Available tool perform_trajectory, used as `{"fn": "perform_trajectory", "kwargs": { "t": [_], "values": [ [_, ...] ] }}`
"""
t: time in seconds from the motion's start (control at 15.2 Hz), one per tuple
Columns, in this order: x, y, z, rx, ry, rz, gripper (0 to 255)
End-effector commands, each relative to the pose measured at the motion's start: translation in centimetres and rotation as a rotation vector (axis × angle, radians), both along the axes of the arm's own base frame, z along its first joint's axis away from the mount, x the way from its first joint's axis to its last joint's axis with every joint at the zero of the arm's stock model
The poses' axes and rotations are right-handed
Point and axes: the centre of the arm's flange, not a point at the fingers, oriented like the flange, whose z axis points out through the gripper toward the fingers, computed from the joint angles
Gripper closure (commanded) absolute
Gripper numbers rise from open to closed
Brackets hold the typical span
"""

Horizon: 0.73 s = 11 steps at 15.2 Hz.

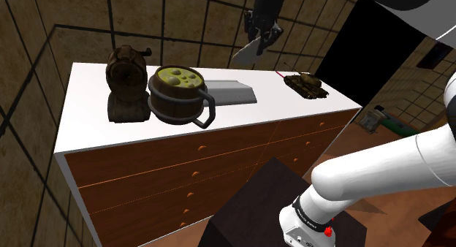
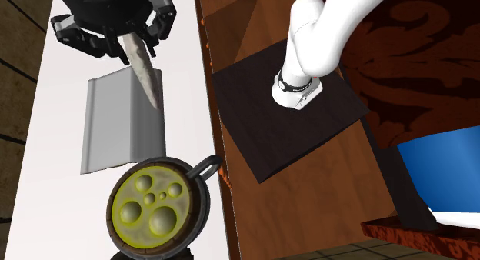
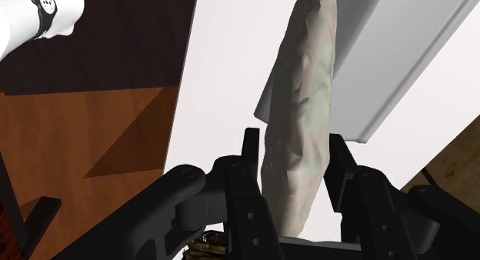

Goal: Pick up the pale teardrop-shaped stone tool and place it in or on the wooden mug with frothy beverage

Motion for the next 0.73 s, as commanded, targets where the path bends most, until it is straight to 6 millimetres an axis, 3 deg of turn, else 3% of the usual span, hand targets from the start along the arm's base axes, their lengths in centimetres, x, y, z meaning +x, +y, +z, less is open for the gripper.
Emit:
{"fn": "perform_trajectory", "kwargs": {
  "t": [0.0,0.07,0.66],
  "values": [
    [0.0,0.0,1.1,0.0,0.0,0.0,255],
    [0.0,0.0,1.1,0.0,0.0,0.0,255],
    [4.6,10.9,2.0,0.0,0.0,0.0,255]
  ]
}}
